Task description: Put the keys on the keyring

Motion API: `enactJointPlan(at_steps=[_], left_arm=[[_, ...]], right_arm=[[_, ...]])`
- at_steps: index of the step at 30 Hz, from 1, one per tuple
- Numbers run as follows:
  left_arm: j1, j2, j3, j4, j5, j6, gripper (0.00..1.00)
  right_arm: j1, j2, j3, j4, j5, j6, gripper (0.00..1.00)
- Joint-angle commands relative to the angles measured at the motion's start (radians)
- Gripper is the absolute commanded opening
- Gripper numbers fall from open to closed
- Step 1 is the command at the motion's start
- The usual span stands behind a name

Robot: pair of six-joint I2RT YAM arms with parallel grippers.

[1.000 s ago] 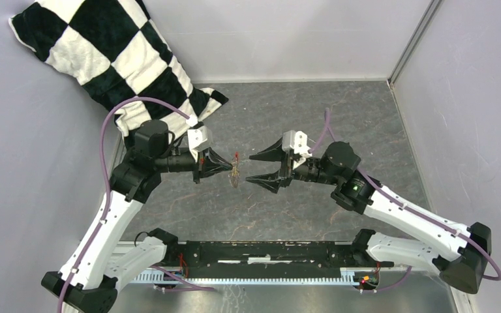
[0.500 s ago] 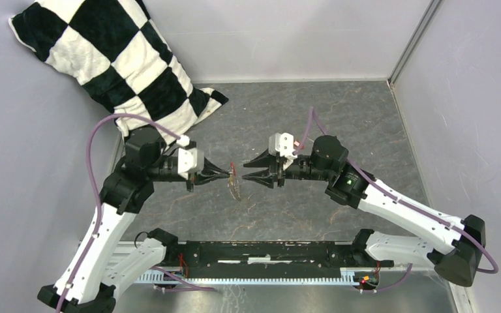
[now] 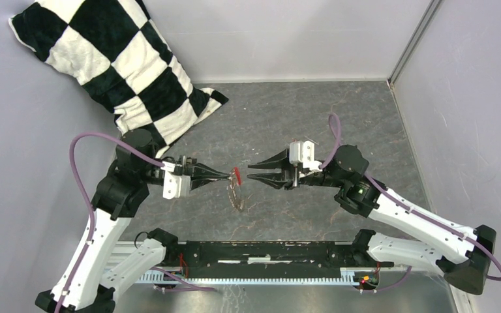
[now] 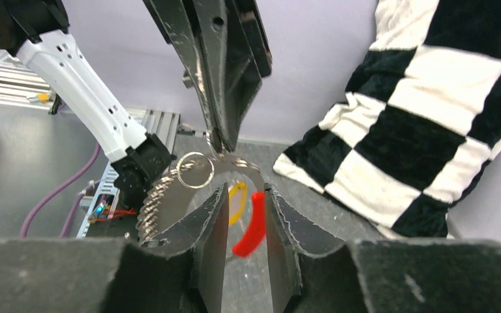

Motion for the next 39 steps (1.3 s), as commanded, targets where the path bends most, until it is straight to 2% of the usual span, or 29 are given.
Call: enactJointPlan(at_steps=[1,4,7,17,25,39], left_arm=[[-0.003,0.024,0.035,0.139,0.089,-0.118,0.02],[-0.004,0.025,0.013,0.257,0.106,-0.242,0.02],[-0.004,0.046,0.019,0.273,0.115,-0.266,0.02],[-0.005,0.062,0.028,0.272,0.146,-0.259,0.02],[-0.004,0.052,0.025,0.272,0.161,-0.259,0.02],[-0.005,0.054,-0.003,0.273,0.145,-0.248,0.02]], right_arm=[[0.029,0.0,-0.019,0.17,-0.015,0.024,0.32],[0.044,0.006,-0.022,0.193,-0.003,0.021,0.31],[0.057,0.004,-0.027,0.216,-0.002,0.021,0.31],[0.08,0.037,0.0,0.211,0.002,0.001,0.31],[0.08,0.046,0.004,0.193,0.073,-0.022,0.29],[0.081,0.061,0.033,0.191,0.064,-0.008,0.21]])
